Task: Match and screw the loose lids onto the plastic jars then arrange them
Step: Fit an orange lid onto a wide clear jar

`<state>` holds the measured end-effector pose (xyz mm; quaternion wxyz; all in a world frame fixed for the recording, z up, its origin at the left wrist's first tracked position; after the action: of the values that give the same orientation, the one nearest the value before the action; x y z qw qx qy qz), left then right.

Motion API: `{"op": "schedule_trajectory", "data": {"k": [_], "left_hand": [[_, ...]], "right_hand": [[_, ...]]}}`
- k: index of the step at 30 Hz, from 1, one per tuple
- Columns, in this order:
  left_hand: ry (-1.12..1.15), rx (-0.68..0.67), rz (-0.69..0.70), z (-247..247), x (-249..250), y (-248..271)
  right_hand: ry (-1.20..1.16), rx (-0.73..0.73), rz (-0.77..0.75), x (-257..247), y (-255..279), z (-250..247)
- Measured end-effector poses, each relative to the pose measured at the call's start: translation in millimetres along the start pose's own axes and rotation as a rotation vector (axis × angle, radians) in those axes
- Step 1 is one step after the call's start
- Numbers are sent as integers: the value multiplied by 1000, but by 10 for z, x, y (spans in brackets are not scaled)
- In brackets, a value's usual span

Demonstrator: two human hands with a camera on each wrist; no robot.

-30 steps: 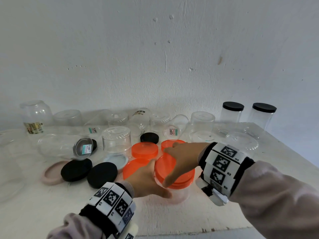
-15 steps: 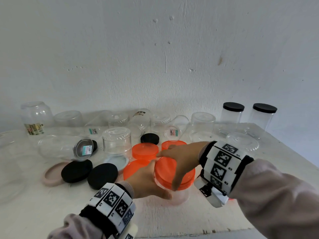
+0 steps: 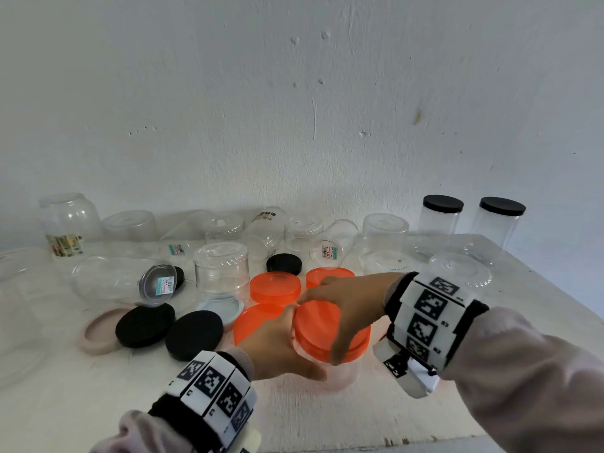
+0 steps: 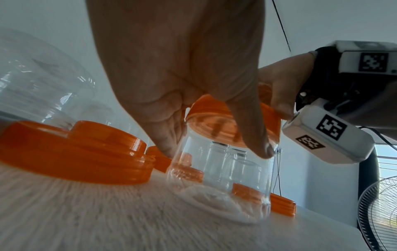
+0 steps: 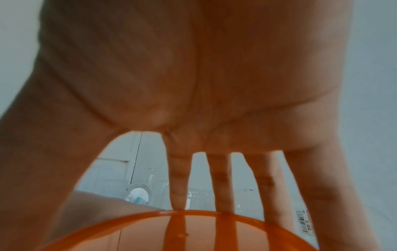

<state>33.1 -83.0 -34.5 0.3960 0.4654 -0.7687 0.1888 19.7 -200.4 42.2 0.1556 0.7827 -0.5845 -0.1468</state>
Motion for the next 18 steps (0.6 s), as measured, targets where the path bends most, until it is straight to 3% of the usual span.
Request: {"op": "schedule_trajectory", "data": {"k": [6, 11, 18], "left_hand": [[6, 3, -10, -7, 5, -1], [-1, 3, -9, 2, 19, 8], [34, -8, -23, 15, 11, 12]], "right_hand": [[43, 69, 82, 32, -38, 67], [10, 18, -9, 1, -3, 38], [42, 80, -17, 16, -25, 46]]}}
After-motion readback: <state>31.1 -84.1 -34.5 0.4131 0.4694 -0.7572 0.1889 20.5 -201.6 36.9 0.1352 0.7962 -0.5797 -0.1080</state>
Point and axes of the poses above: each hand's wrist, its own y-axis away from the middle knuckle, its own z-axis out of the palm, x = y × z, the point moved 6 cm from there along -y, towards the middle knuckle, and after that the axes turned 5 degrees about x, right-handed, at the moved point
